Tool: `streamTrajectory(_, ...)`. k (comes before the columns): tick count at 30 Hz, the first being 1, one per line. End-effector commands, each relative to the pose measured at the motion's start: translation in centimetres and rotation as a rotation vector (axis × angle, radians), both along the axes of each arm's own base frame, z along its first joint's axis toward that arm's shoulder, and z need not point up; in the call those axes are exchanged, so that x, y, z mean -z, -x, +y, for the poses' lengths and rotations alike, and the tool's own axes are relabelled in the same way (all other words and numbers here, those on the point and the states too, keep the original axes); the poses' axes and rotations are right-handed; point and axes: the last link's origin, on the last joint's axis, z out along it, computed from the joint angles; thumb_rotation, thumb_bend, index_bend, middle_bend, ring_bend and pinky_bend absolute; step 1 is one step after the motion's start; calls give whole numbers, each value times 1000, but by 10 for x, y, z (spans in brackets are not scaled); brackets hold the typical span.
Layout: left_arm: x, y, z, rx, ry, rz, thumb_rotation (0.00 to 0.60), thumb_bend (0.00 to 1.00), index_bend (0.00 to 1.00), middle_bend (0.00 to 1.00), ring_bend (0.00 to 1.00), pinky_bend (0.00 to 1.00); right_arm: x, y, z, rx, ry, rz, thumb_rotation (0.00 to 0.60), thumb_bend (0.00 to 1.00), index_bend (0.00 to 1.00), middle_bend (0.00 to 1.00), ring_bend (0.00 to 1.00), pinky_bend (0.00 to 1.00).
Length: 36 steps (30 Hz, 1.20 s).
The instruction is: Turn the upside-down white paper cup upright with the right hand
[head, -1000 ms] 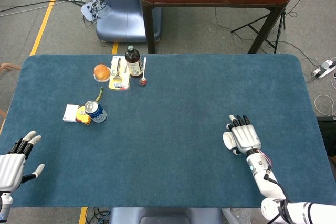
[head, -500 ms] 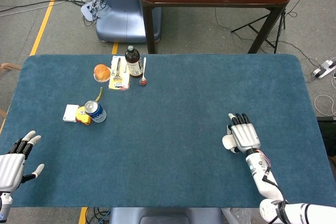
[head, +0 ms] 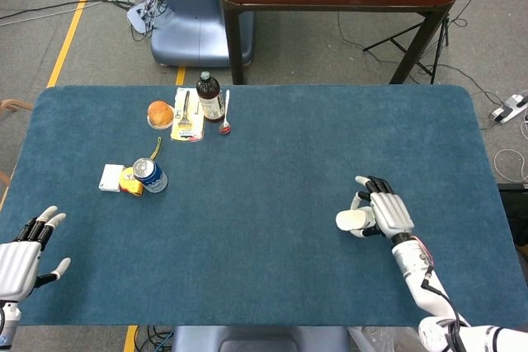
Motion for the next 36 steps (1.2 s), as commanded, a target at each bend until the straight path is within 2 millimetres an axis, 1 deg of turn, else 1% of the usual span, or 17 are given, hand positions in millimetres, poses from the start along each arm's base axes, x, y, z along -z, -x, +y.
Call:
streamTrajectory(1,0,0,0,-1,1,0,600,206,161,98,132,453,-3,11,5,5,23,-181,600,17,524,125,0,12)
streamTrajectory(6,0,0,0,-2,1,1,600,206,161,98,132,453,1,21,7,-9,40,-287,600,17,527,127,0,12)
streamTrajectory(13,1,0,0,-1,6,2,600,206,161,98,132,453,10,35,13,-17,30,-311,600,0,527,126,0,12)
streamTrajectory(20,1,0,0,-3,5,2,600,206,161,98,133,453,15,43,15,-11,23,-309,600,0,527,121,0,12)
streamTrajectory(30,1,0,0,-3,6,2,600,206,161,98,133,453,13,50,16,-3,13,-283,600,0,525,98,0,12)
streamTrajectory(36,1,1,0,-5,7,2,600,206,161,98,132,453,11,55,17,3,6,-248,600,0,464,73,0,3)
